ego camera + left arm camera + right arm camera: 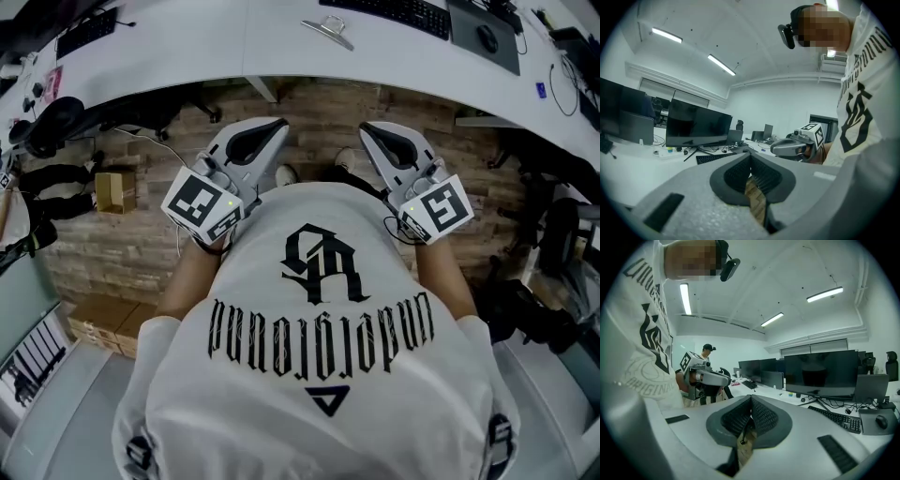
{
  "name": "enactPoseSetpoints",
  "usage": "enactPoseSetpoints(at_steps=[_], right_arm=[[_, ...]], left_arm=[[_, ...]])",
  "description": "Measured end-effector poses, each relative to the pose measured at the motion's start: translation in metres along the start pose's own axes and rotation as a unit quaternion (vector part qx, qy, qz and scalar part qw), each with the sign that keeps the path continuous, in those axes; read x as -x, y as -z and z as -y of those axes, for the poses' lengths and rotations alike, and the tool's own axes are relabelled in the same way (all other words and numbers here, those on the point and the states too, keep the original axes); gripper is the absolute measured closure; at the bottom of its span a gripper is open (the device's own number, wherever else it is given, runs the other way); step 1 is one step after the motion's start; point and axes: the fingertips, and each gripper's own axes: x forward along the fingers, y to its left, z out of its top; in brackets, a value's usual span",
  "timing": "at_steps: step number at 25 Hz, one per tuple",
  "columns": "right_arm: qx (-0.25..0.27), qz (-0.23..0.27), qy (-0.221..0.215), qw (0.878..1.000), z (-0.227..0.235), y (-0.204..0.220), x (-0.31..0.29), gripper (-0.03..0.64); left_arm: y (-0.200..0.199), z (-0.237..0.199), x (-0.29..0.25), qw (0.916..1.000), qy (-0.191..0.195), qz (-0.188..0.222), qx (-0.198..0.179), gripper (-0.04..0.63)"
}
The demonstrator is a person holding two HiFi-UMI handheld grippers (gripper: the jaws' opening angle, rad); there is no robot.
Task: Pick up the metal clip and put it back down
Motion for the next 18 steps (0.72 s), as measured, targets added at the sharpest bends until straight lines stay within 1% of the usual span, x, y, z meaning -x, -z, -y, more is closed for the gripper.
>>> enactPoseSetpoints(at_steps=[4,9,12,18], right_arm=[[-0.002,-0.001,0.021,1.0,-0.021,0.001,-0.005,0.603],[-0.004,-0.003,0.035,0.999,-0.037,0.002,-0.007,0.603],[-0.003,-0.005,0.039,0.999,-0.04,0.001,-0.011,0.603],[-0.003,-0.005,0.043,0.999,-0.033,-0.005,-0.021,0.603]], left_arm=[[0.006,-0.004,0.023,0.9999,0.015,-0.002,-0.001,0.583],[0.012,-0.003,0.036,0.9995,0.031,-0.003,0.0,0.583],[0.014,-0.005,0.039,0.9992,0.04,-0.005,-0.002,0.583],[0.01,-0.018,0.036,0.9991,0.042,-0.006,0.001,0.583]])
